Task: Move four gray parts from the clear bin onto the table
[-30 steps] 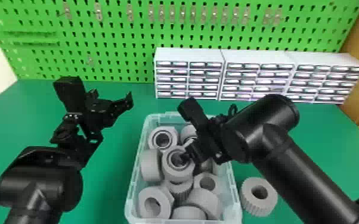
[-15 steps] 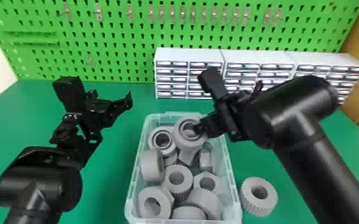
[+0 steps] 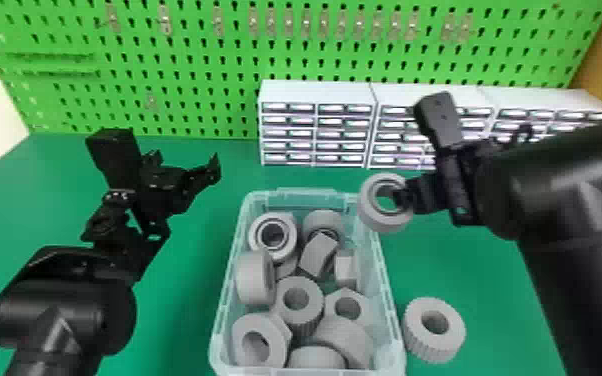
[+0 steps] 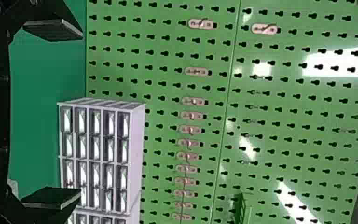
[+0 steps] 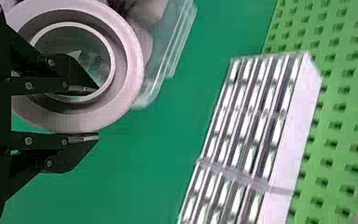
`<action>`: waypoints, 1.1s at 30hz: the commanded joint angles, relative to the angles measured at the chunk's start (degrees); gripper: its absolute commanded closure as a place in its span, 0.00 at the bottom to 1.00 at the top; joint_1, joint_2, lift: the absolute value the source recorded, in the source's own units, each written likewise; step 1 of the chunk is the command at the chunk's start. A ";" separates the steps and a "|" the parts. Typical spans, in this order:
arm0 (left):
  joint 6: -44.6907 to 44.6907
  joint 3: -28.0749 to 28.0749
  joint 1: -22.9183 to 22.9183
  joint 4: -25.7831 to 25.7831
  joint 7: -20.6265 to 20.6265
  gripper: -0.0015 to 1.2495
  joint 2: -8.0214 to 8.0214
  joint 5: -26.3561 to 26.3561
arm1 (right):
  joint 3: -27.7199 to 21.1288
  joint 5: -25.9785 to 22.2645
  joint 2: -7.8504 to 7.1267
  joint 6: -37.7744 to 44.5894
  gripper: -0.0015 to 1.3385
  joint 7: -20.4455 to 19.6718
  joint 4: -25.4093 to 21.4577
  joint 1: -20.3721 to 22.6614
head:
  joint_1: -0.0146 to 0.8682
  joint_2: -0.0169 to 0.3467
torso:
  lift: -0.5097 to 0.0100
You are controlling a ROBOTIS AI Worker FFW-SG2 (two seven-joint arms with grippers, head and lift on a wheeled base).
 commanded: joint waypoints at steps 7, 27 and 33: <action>0.00 0.08 0.02 0.00 -0.04 0.09 0.00 0.08 | -7.23 6.06 -0.50 1.71 0.87 0.00 0.02 4.20 | 0.78 0.14 | 0.89; 0.00 -0.01 -0.06 0.00 -0.22 0.09 0.00 0.52 | -12.76 6.32 0.20 -8.22 0.87 0.00 15.75 6.57 | 0.78 0.14 | 0.89; 0.00 -0.01 0.02 0.09 -0.48 0.09 0.00 0.61 | -12.59 5.36 0.20 -12.18 0.87 0.00 21.02 5.43 | 0.78 0.14 | 0.89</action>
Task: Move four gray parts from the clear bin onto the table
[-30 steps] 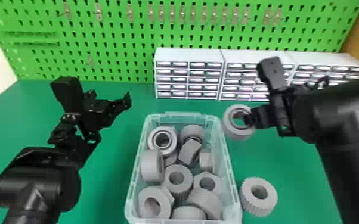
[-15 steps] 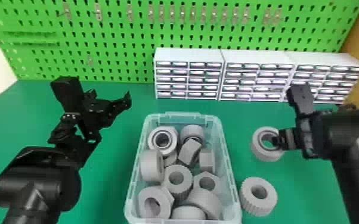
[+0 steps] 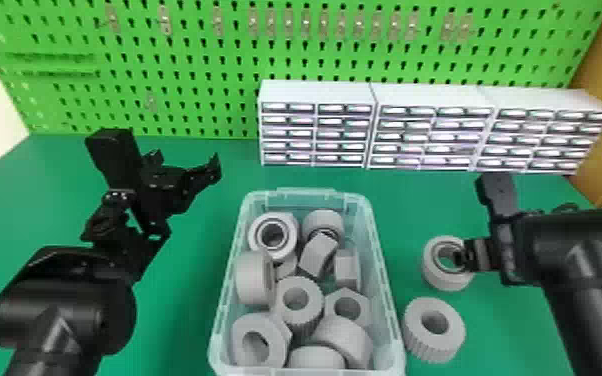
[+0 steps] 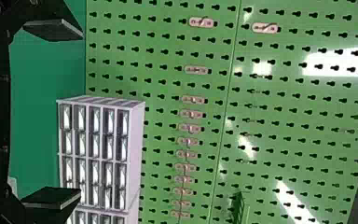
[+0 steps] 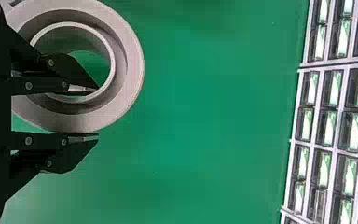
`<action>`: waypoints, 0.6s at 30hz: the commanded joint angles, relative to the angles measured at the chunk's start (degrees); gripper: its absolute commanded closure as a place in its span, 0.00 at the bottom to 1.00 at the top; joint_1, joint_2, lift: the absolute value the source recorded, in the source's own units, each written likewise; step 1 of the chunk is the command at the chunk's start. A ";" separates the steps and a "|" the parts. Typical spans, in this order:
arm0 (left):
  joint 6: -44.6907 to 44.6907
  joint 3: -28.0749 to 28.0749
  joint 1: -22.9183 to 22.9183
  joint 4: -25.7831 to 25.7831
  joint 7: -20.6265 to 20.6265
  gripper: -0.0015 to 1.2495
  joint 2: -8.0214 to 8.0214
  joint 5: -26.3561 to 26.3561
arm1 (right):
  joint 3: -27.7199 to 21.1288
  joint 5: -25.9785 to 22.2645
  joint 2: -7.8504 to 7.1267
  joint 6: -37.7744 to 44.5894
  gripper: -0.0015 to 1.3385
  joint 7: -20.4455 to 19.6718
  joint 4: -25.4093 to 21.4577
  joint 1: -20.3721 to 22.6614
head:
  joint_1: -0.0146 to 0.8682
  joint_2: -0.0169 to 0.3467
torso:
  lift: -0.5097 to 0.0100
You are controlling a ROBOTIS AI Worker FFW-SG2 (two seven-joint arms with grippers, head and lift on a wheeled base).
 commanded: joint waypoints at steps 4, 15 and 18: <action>0.00 -0.01 0.07 0.18 -0.26 0.09 0.00 0.18 | 0.05 -1.76 0.27 -4.76 0.87 0.00 7.37 -1.50 | 0.78 0.14 | 0.89; 0.09 -0.10 0.16 0.44 -0.61 0.09 0.00 0.27 | 1.11 -2.90 0.80 -7.31 0.86 0.00 13.88 -2.82 | 0.78 0.14 | 0.89; 0.09 -0.10 0.07 0.44 -0.70 0.09 0.00 0.27 | 1.37 -2.90 0.80 -7.40 0.86 0.00 14.23 -2.99 | 0.78 0.14 | 0.89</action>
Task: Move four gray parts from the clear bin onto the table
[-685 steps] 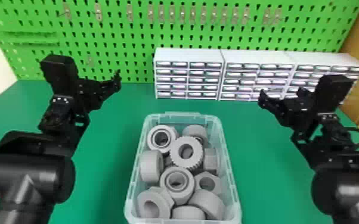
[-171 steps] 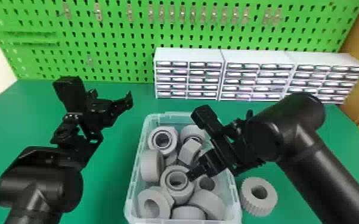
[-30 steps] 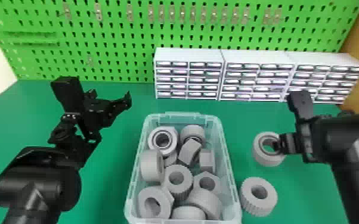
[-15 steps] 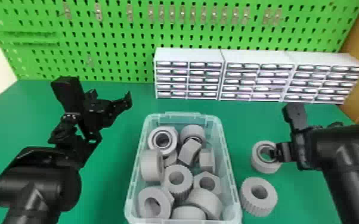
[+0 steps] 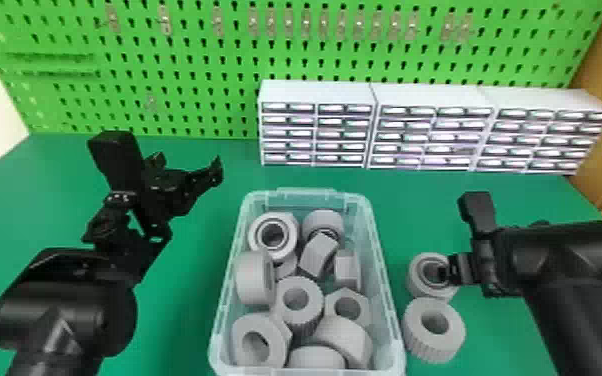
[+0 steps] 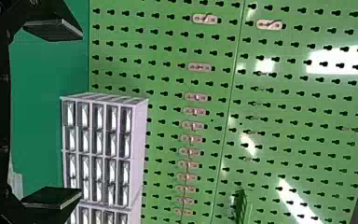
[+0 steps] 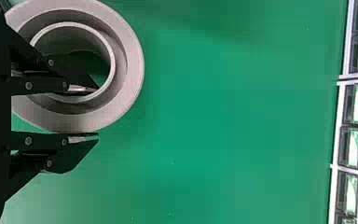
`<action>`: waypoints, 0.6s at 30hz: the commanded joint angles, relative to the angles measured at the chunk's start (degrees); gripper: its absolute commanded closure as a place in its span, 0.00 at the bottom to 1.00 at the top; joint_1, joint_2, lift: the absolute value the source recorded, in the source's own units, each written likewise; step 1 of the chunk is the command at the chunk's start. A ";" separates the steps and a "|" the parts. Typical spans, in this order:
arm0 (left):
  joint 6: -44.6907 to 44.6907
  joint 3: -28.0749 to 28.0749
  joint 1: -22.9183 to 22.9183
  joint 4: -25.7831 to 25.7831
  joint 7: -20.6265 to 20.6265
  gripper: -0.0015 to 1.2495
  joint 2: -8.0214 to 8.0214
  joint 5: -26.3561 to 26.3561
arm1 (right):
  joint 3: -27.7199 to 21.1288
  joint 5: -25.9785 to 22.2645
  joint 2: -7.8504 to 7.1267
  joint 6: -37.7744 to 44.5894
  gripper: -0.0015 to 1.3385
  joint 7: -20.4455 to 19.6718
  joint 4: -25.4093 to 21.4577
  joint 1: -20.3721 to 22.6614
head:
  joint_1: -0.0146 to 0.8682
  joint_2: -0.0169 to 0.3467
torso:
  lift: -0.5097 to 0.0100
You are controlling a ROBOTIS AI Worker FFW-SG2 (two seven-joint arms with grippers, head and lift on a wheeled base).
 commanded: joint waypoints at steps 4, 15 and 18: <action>0.02 0.03 -0.03 0.13 -0.05 0.09 0.00 -0.01 | 0.35 -0.04 0.10 -0.26 0.85 0.00 0.69 -0.42 | 0.78 0.14 | 0.89; 0.02 0.03 0.05 0.13 -0.13 0.09 0.00 0.07 | 0.43 0.04 0.01 -0.08 0.61 0.00 0.69 -0.60 | 0.78 0.14 | 0.89; 0.02 0.03 -0.03 0.13 -0.13 0.09 0.00 0.07 | 0.61 0.22 0.01 -0.08 0.51 0.00 0.69 -0.69 | 0.78 0.14 | 0.89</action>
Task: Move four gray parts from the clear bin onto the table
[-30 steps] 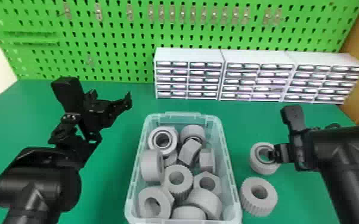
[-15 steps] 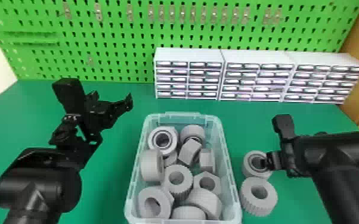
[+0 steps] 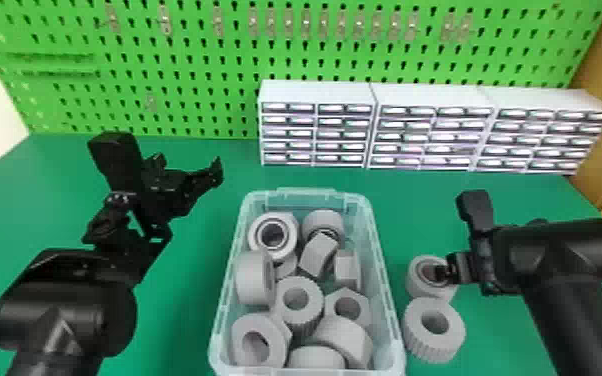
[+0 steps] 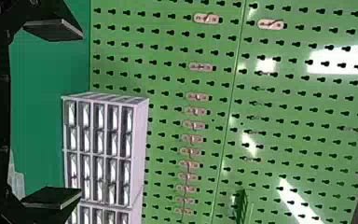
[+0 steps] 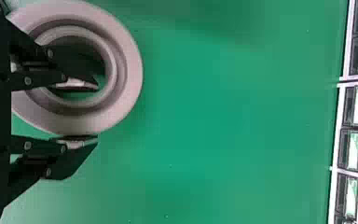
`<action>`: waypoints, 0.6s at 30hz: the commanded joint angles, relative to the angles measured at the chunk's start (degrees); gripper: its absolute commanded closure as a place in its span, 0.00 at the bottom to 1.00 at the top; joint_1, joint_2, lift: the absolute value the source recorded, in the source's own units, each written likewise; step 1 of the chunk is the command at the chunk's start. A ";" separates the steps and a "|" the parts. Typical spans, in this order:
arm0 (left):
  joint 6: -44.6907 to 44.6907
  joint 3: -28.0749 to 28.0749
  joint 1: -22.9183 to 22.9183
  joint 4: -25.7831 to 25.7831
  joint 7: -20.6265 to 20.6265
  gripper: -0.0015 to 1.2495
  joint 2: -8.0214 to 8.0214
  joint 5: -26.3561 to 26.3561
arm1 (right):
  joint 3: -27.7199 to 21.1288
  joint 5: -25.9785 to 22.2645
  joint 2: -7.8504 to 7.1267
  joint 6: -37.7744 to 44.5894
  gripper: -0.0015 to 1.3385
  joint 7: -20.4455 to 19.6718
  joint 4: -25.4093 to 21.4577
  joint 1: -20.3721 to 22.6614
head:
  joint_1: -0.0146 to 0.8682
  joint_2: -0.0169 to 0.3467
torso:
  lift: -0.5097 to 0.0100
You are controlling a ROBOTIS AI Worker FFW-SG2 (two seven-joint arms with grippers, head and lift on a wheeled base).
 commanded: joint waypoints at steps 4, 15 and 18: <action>0.01 0.00 -0.06 0.09 -0.09 0.09 0.00 0.00 | 0.53 0.69 0.00 0.02 0.45 -0.01 0.00 -0.16 | 0.78 0.14 | 0.89; 0.01 0.18 0.03 0.09 -0.09 0.09 0.00 0.09 | 0.53 0.78 -0.09 0.02 0.45 -0.01 -0.26 -0.43 | 0.78 0.14 | 0.89; 0.01 0.09 0.03 0.09 -0.09 0.09 0.00 0.09 | 0.53 0.60 -0.09 0.02 0.45 0.08 -0.62 -0.43 | 0.78 0.14 | 0.89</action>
